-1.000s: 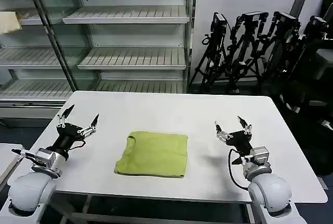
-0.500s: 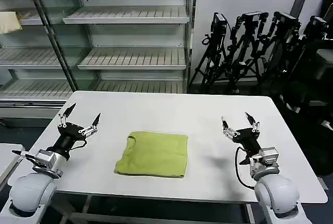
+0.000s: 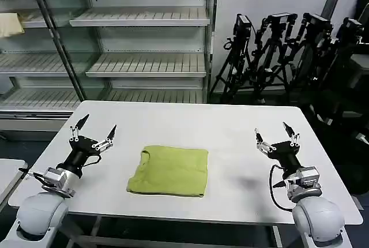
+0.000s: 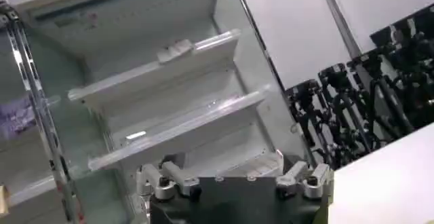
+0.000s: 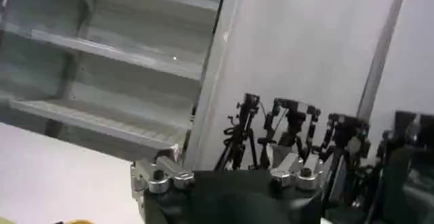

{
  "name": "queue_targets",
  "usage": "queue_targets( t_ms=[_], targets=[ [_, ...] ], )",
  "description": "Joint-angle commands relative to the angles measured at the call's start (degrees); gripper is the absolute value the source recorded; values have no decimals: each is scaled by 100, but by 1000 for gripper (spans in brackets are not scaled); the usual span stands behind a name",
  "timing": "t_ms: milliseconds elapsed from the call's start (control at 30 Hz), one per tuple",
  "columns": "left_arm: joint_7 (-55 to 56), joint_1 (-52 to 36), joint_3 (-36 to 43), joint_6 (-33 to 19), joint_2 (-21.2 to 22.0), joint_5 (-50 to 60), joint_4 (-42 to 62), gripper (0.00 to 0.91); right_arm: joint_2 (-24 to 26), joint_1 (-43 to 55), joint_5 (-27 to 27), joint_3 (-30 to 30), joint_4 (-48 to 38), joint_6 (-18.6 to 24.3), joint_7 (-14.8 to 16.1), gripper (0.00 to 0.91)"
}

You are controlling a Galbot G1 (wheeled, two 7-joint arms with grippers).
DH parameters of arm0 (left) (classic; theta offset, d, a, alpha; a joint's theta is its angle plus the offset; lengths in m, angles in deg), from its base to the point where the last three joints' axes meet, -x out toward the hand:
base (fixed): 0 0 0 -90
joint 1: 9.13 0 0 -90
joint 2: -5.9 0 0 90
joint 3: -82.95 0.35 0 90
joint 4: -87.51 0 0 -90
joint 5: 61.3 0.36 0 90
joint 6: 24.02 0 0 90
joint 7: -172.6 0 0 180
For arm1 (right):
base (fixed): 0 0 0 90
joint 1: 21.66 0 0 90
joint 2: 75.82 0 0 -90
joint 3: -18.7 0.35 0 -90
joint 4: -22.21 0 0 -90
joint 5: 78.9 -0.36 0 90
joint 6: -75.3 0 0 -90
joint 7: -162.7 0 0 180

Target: Fold and organize the clothes.

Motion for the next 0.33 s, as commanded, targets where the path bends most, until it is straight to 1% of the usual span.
queue_targets(
  t_ms=[33,333],
  targets=[
    [-259,48,-49,-319,-17,152,21,907,-58,-34,638,71,4,274,92,907],
    [-114,-43,85,-365,-35,166,-50,907,-78,26,737,48,-18,324,67,907]
  ],
)
